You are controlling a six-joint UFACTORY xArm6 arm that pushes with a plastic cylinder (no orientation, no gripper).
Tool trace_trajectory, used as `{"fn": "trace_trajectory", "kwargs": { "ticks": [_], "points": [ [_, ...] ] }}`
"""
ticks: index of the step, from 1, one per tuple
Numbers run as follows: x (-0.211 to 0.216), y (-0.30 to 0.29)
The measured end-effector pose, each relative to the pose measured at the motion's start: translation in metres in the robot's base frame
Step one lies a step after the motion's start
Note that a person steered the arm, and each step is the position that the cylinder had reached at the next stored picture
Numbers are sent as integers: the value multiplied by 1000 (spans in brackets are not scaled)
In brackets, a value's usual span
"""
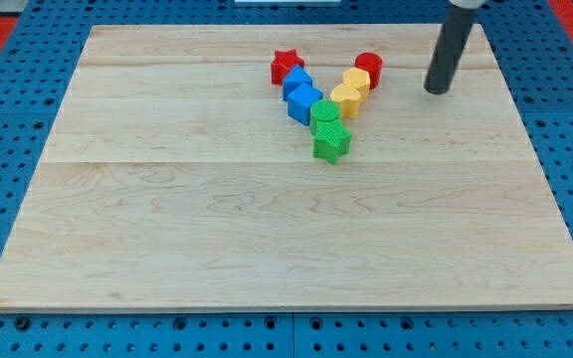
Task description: Move the red circle along with the red star closer to the blue triangle
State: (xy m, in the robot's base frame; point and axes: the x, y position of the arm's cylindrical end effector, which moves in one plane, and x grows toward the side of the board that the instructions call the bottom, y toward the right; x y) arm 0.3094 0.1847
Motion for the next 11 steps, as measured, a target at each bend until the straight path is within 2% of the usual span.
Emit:
{"fn": "trace_trajectory", "kwargs": {
  "ticks": [1,2,3,9,10,11],
  "points": [
    [-30,-22],
    [-33,-57],
    [-33,-96],
    [-33,-243],
    [-33,-266],
    [-24,-264]
  ]
}}
